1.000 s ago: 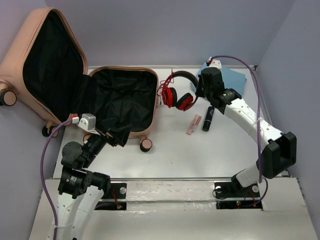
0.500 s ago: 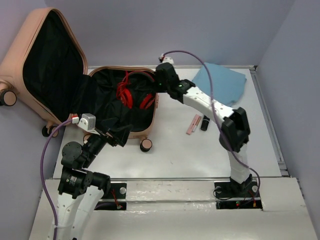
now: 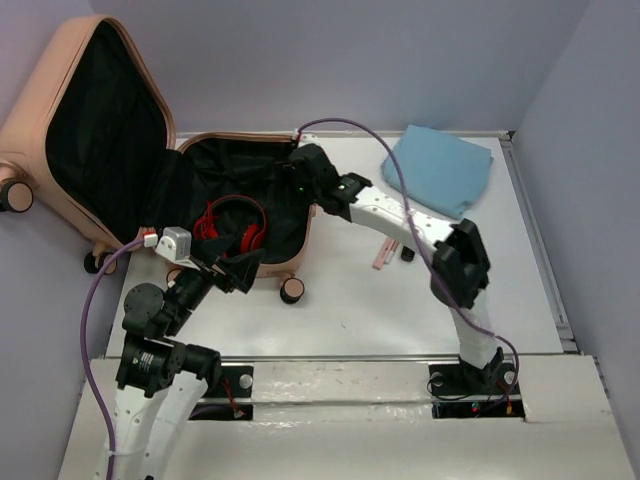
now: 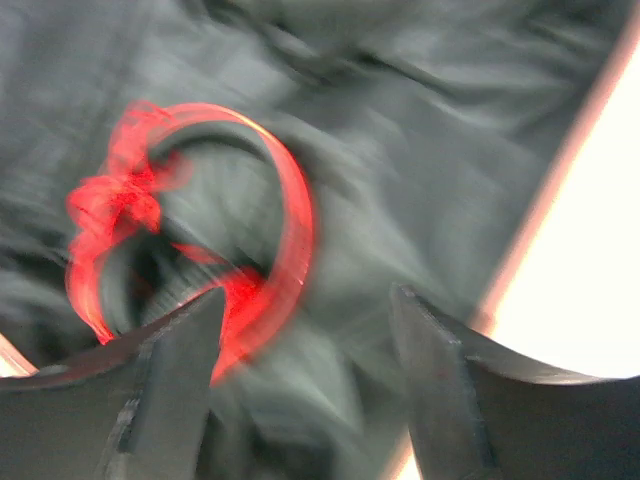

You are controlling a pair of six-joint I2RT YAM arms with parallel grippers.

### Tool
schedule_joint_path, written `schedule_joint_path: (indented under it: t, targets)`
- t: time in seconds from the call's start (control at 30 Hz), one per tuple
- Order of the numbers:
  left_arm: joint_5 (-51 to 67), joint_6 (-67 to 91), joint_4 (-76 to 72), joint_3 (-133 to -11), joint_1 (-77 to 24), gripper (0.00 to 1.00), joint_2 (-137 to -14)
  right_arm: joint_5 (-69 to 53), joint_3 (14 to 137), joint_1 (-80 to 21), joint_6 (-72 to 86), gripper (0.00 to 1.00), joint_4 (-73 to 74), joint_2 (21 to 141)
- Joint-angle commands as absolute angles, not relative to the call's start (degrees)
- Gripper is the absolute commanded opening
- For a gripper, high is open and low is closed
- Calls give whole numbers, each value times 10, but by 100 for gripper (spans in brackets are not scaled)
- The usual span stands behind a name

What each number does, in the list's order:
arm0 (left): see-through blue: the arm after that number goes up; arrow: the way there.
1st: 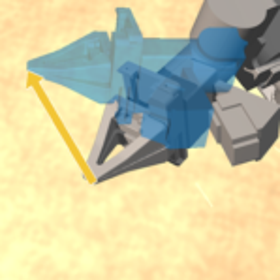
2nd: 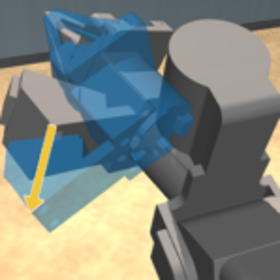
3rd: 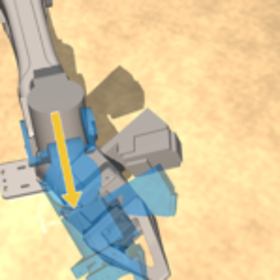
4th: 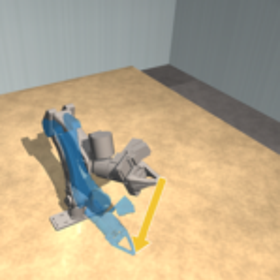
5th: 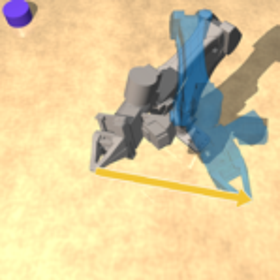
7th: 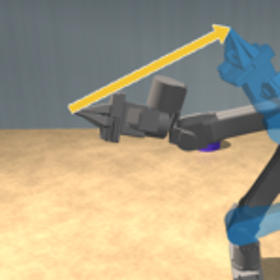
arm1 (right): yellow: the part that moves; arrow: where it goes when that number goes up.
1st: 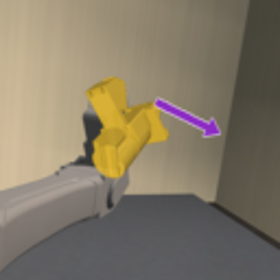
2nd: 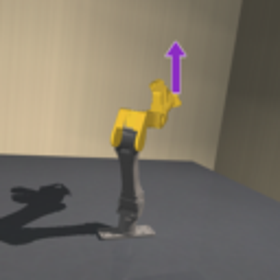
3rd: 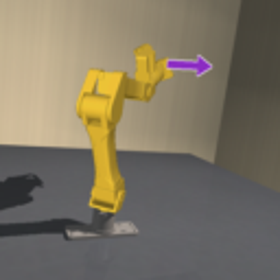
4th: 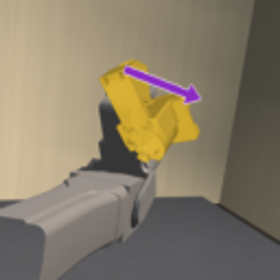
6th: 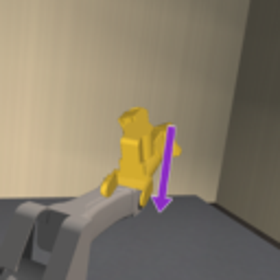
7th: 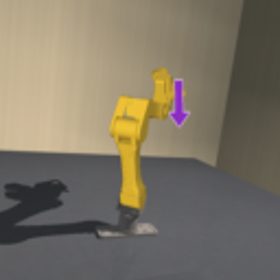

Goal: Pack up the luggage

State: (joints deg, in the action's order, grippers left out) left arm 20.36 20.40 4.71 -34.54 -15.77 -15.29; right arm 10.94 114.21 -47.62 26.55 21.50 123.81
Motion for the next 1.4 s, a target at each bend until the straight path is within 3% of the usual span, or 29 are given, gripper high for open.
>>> schedule_joint_path:
  t: [0.0, 0.03, 0.2, 0.27, 0.3, 0.4, 0.5, 0.67, 0.7, 0.83, 0.93, 1.2, 1.37]
  targets:
    - [214, 208, 34, -352, -158, 99, -149, 220, 950, -417, 232, 63, 207, 1023]
    - [216, 209, 33, -351, -158, 99, -148, 235, 847, -398, 246, 63, 207, 994]
    - [223, 209, 30, -350, -159, 99, -147, 199, 602, -267, 280, 65, 180, 862]
    - [224, 209, 29, -350, -159, 99, -149, 222, 567, -238, 272, 68, 180, 833]
    - [225, 209, 29, -350, -159, 99, -150, 228, 548, -233, 266, 76, 181, 830]
    - [224, 209, 29, -349, -159, 99, -153, 225, 538, -208, 261, 85, 179, 847]
    - [223, 209, 30, -350, -159, 99, -153, 210, 549, -192, 257, 86, 165, 893]
    - [223, 209, 31, -350, -159, 99, -153, 190, 584, -172, 254, 68, 147, 964]
    - [223, 208, 31, -350, -159, 99, -153, 195, 585, -172, 255, 55, 145, 970]
    - [223, 208, 31, -351, -159, 99, -152, 206, 579, -161, 254, 40, 136, 969]
    - [224, 208, 31, -350, -159, 99, -151, 217, 562, -161, 250, 22, 136, 921]
    - [228, 209, 29, -350, -158, 99, -152, 110, 579, -222, 241, 17, 141, 751]
    - [225, 209, 29, -349, -156, 99, -156, 94, 717, -339, 243, 17, 127, 843]
